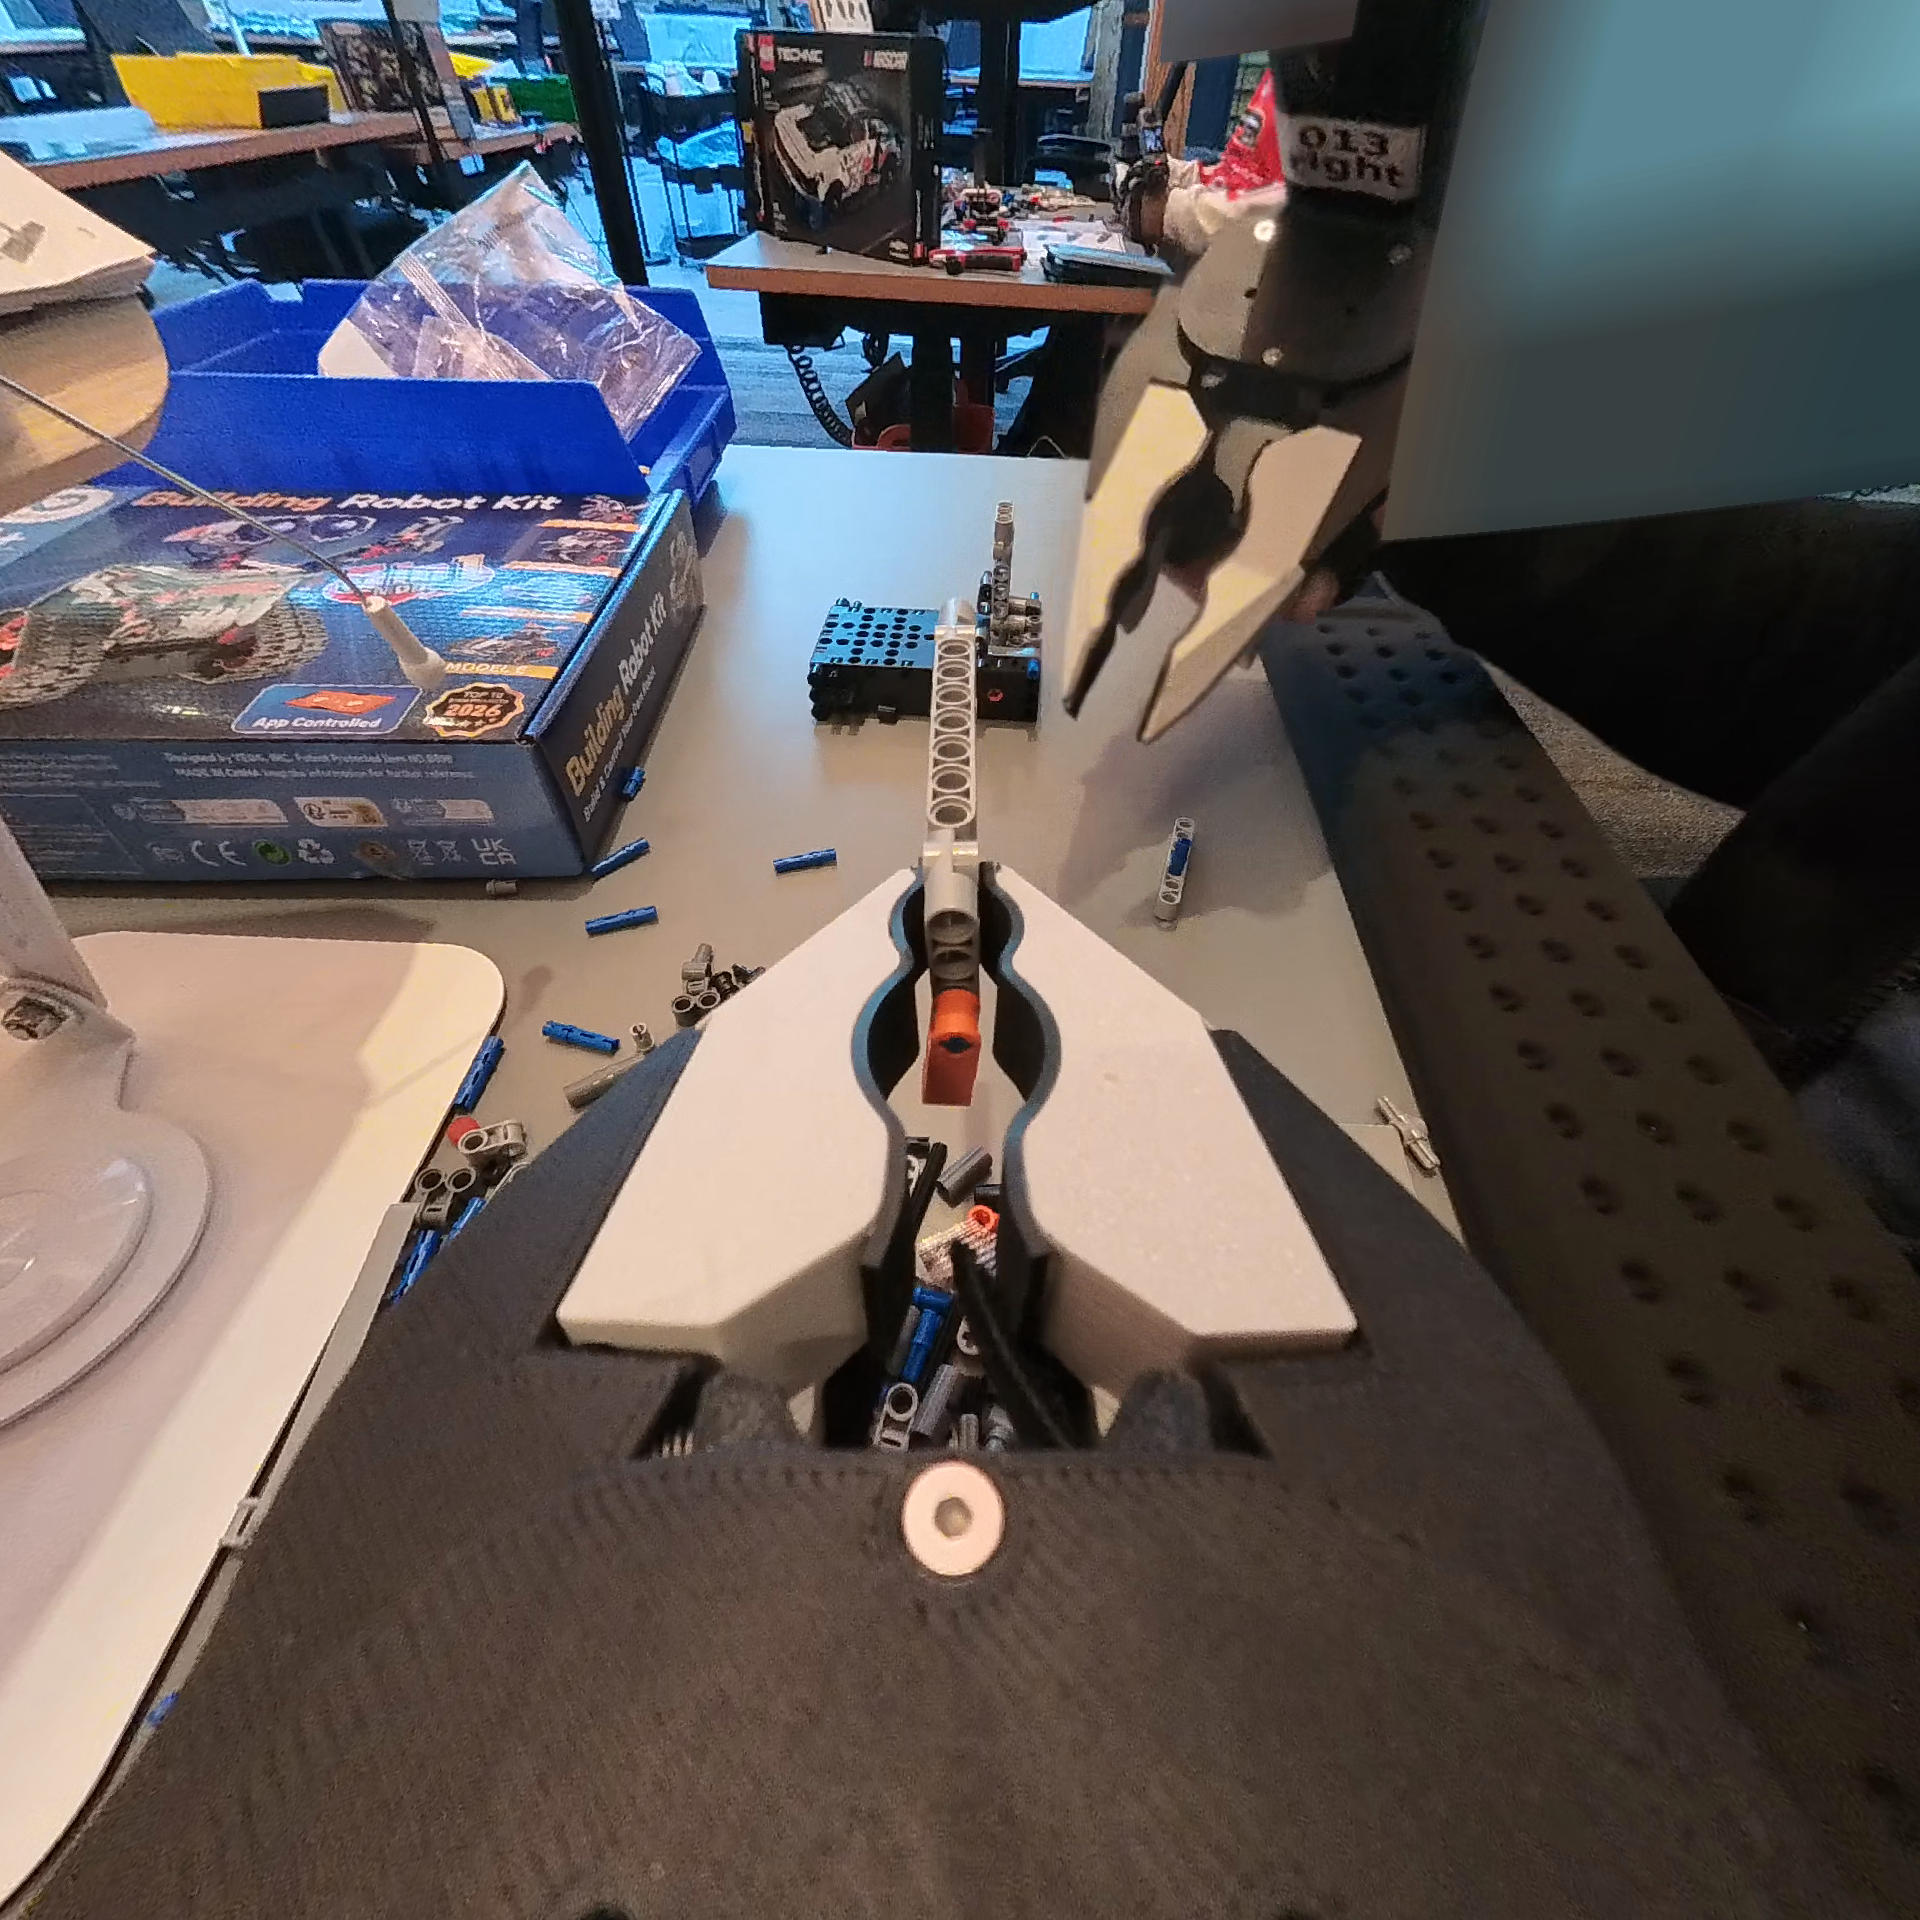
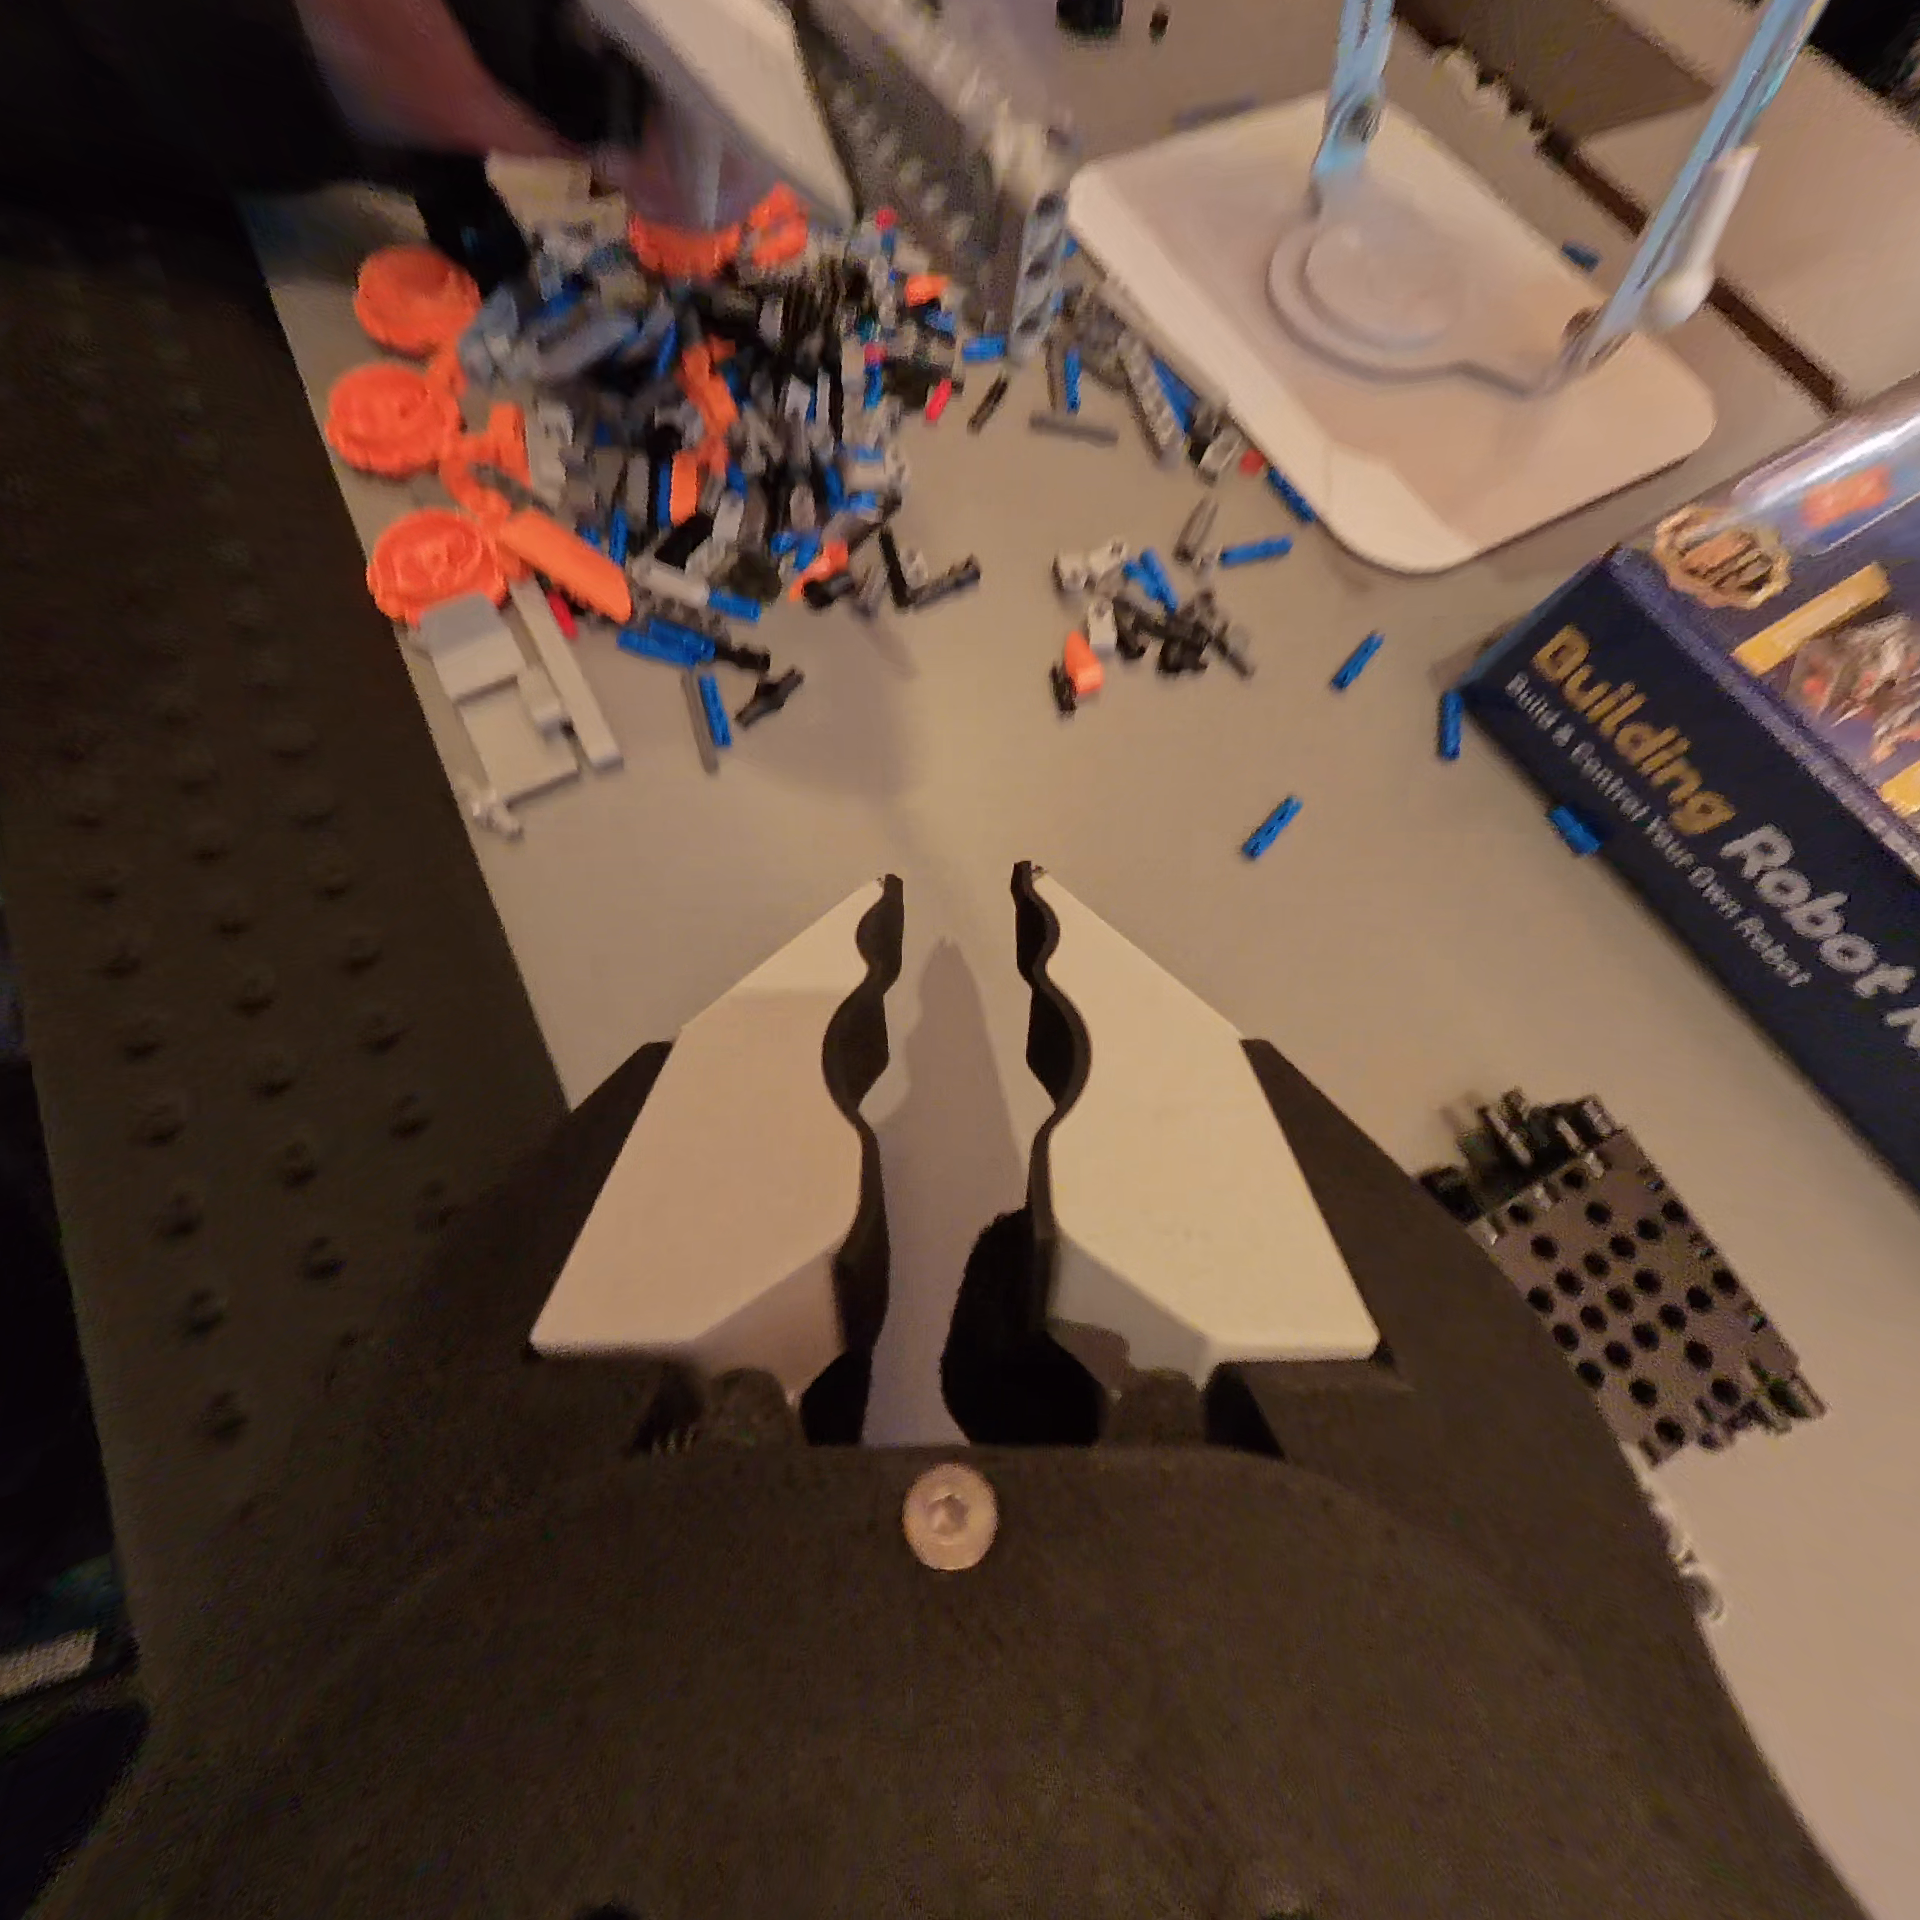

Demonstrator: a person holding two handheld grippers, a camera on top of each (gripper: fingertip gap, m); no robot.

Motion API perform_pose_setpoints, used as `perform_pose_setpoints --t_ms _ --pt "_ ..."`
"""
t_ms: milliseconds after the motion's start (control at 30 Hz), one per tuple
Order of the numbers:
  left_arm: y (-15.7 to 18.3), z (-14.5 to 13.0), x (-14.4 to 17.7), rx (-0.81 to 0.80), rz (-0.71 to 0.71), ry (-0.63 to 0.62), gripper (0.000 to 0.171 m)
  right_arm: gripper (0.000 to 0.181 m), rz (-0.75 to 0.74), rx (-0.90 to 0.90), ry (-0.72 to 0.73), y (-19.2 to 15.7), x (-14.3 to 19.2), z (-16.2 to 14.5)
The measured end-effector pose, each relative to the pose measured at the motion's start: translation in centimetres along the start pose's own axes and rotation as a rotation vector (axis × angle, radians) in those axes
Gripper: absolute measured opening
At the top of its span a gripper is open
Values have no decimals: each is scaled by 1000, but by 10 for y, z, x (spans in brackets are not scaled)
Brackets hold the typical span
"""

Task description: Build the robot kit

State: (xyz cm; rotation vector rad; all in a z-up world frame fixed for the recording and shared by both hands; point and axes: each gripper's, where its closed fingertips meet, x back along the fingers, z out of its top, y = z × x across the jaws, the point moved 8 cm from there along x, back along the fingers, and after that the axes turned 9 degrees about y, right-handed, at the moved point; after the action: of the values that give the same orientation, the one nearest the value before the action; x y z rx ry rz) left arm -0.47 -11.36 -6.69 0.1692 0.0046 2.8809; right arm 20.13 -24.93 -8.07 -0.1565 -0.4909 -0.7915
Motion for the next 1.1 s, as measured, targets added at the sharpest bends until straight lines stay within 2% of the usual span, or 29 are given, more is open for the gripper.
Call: perform_pose_setpoints --t_ms 233,400,467,567,667,767,833,933,1100 --pt "3 -3 -4 -10 -17 -24 5 20 46 22 -183 -20 -6 -32" --pt "4 -5 -5 -9 -23 -34 5 13 101 44 -202 -29 -22 -37" --pt "5 -5 -5 -9 -27 -36 5 6 99 49 -231 -29 -27 -41" --pt "5 -6 -6 -14 -29 -41 5 5 81 47 -207 -26 -26 -39" --pt "6 -8 -7 -18 -34 -50 5 5 79 47 -64 -23 -17 -15" --pt "8 -10 -9 -37 -41 -71 5 5 90 103 90 -19 -9 30" --pt "9 -12 -11 -47 -39 -99 5 5 136 128 140 -16 -12 58" --pt "11 -13 -13 -41 -56 -127 5 6 249 120 130 -9 -27 91" --pt "9 -15 -14 53 -80 -160 5 6 508 -55 -4 17 -60 106"
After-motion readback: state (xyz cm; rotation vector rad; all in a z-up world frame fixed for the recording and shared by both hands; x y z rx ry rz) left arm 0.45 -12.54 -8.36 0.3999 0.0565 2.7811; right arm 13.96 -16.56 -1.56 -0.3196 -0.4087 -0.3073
